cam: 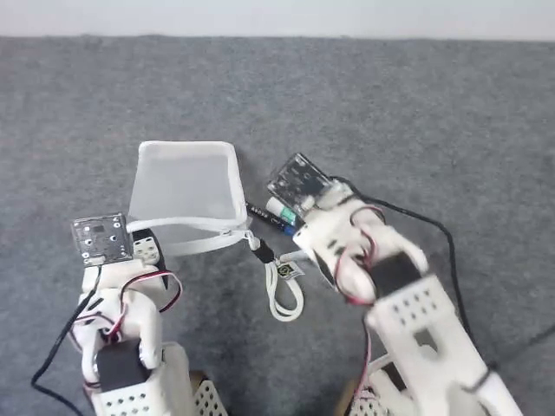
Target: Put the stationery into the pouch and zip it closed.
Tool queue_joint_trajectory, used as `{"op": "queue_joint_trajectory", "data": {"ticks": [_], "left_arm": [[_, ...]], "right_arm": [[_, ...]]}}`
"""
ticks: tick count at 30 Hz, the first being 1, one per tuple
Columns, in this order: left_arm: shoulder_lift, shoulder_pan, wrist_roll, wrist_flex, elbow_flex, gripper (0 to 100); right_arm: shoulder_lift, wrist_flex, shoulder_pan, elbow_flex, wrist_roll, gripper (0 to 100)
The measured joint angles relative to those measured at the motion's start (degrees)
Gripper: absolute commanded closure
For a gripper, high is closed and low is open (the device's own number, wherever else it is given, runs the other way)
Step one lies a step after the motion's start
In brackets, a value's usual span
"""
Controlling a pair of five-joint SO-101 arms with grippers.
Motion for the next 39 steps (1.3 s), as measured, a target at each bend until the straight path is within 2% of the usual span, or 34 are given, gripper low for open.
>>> {"op": "queue_joint_trajectory", "data": {"ticks": [20, 28, 39], "left_arm": [[0.0, 0.0, 0.0, 0.0, 0.0, 99], [0.0, 0.0, 0.0, 0.0, 0.0, 99], [0.0, 0.0, 0.0, 0.0, 0.0, 99]], "right_arm": [[50.1, 0.7, 9.3, -30.5, 0.4, 79.0], [60.8, 7.6, 10.5, -42.3, 0.4, 79.0], [68.6, 13.2, 10.5, -49.5, 0.4, 79.0]]}}
